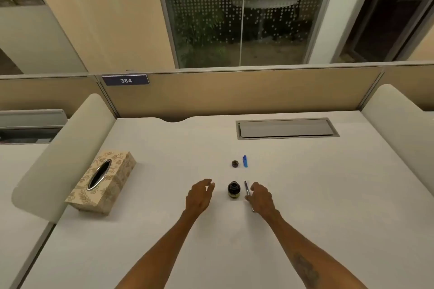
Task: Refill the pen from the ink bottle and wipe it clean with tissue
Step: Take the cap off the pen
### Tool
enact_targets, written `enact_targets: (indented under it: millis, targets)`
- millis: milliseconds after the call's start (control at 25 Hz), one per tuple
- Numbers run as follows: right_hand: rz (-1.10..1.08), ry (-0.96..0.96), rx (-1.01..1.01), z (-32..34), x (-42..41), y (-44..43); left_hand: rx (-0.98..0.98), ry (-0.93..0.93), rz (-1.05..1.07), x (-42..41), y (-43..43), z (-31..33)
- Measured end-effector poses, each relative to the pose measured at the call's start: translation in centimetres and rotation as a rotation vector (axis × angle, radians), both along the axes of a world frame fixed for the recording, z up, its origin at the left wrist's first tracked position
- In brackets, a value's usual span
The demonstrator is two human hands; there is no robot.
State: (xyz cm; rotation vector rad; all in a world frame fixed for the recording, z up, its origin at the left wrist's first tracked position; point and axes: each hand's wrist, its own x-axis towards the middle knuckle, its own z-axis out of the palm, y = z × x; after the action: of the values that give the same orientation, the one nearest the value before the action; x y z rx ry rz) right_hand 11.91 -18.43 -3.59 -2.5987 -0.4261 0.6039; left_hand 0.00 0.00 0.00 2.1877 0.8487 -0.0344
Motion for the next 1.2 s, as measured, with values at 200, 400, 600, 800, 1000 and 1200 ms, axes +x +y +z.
enact_targets:
  millis: [200,400,600,800,1000,1200]
  targets:
    - [0.018,-0.073,-0.064,-1.3,-0.9,0.0,-0.142,-0.035,0.123,-0.5,-0.3,0.3]
    - [-0.208,-0.009,0.101,1.2,0.3,0.5,-0.217,-0.227,0.218,1.1,0.0,2.0]
    - [-0.272,0.145,0.610,7.6,0.5,2.0,-0.241,-0.360,0.166,4.4,-0.3,4.9]
    - [-0.161,0.357,0.781,10.2,0.1,2.8,-0.466,-0.394,0.077,5.9,-1.1,6.6]
    - [-0.116,0.416,0.804,11.1,-0.3,2.7,-0.715,-0.439,0.067,6.1,-1.5,7.3]
    - [-0.038,0.440,0.835,12.0,-0.2,2.4,-0.786,-0.409,-0.001,5.9,-1.0,8.0]
